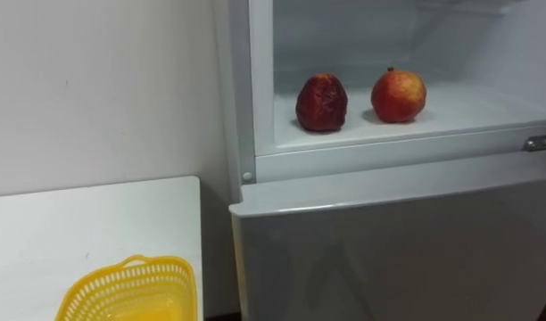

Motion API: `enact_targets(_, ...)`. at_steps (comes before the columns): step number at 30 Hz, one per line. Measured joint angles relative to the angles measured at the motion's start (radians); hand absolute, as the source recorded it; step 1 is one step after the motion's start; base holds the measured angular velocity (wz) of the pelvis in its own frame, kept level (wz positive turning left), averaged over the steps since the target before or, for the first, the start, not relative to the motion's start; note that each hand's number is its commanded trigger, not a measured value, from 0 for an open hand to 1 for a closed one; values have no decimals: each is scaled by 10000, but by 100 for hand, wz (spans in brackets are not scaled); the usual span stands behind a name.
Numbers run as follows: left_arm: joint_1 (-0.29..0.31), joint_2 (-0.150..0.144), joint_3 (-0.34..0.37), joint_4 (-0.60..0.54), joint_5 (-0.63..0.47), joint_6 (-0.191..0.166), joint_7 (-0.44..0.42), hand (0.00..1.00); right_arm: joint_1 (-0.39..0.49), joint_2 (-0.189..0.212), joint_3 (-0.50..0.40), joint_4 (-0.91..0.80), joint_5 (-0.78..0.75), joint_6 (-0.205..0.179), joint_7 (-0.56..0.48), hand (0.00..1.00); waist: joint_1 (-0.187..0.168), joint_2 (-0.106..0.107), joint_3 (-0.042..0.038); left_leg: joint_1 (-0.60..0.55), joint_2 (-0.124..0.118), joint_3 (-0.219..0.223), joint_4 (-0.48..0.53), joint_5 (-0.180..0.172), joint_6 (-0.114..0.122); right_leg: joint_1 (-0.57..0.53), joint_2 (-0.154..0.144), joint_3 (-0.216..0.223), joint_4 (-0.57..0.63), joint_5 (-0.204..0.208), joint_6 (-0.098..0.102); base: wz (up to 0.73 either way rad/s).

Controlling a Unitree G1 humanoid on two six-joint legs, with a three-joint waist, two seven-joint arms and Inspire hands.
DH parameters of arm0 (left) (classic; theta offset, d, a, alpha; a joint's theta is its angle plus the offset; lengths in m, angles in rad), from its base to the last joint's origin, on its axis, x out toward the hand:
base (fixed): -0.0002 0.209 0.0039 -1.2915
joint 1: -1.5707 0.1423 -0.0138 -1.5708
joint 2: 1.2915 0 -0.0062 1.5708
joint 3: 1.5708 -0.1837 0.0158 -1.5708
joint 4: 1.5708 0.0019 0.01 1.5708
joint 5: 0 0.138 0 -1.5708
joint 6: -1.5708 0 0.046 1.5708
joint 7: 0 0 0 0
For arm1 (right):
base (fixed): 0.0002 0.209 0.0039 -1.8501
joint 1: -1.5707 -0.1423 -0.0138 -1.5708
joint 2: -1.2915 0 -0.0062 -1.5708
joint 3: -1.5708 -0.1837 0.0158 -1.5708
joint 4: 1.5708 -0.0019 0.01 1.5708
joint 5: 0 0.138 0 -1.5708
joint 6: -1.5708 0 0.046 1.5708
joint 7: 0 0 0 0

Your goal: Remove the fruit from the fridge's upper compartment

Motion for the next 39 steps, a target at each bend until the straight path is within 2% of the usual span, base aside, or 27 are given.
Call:
enact_targets(3,-3,53,-113,4,-200,-43,-11,0,206,-3,161,-1804,52,-39,-71,0,-242,-25,-13,19,16,63,3,-1,-1,5,17,14,-75,9,-14,-2)
enact_targets(5,0,36,-175,15,-245,-168,-9,0,209,-4,155,-2645,72,-45,-130,0,-284,-22,-9,20,23,128,4,-1,-1,-9,26,70,-67,20,-10,-7)
enact_targets(8,-2,60,-362,82,-373,-367,-20,0,117,-21,192,-3791,207,-163,-403,0,-184,72,-5,16,41,293,3,-2,-1,-21,88,319,-89,74,11,-16)
enact_targets(13,-4,122,-642,73,-411,-382,-48,0,32,-36,434,-5328,34,-296,-762,0,-130,143,-3,-37,38,391,-6,-1,0,-14,173,414,-86,177,12,-8)
enact_targets(15,-8,123,-685,72,-400,-381,-36,0,-69,-85,561,-6051,-630,-359,-1167,0,-121,181,-27,-104,38,409,-9,-1,0,-108,170,401,-59,180,15,0)
enact_targets(19,-24,297,-879,444,-449,-535,27,0,-668,-315,699,-6331,-1240,-508,-1808,0,-106,144,-19,-159,42,447,4,0,1,-157,181,389,-43,222,-16,-1)
enact_targets(24,-63,407,-852,532,-446,-543,-69,0,-1387,-774,629,-6373,-1588,-804,-2855,0,-91,-51,63,-175,44,446,9,0,0,-162,158,341,-56,225,-25,0)
enact_targets(28,-8,605,-851,540,-441,-566,-249,0,-2061,-1310,367,-6385,-1587,-820,-3165,0,-90,-208,42,-184,37,379,12,0,0,-119,165,150,-106,226,-24,4)
enact_targets(30,-1,780,-851,543,-434,-558,-298,0,-2576,-1502,103,-6383,-1587,-837,-3490,0,-96,-380,20,-180,46,323,13,2,-3,-69,178,97,-178,245,-43,8)
enact_targets(33,-17,800,-770,543,-374,-550,-210,0,-2992,-1696,-297,-6320,-1668,-933,-3899,0,-41,-498,38,-176,40,218,16,2,-4,28,168,-47,-284,275,-46,11)
enact_targets(38,-67,758,-765,542,-361,-498,-82,0,-3599,-1869,-577,-5834,-1674,-1137,-4363,0,49,-512,60,-183,40,42,14,2,-4,38,149,-171,-257,278,-43,7)
enact_targets(39,-23,753,-752,542,-358,-478,-100,0,-3683,-1888,-647,-5737,-1671,-1124,-4366,0,91,-549,42,-228,44,-46,15,2,-3,40,139,-262,-258,278,-43,16)
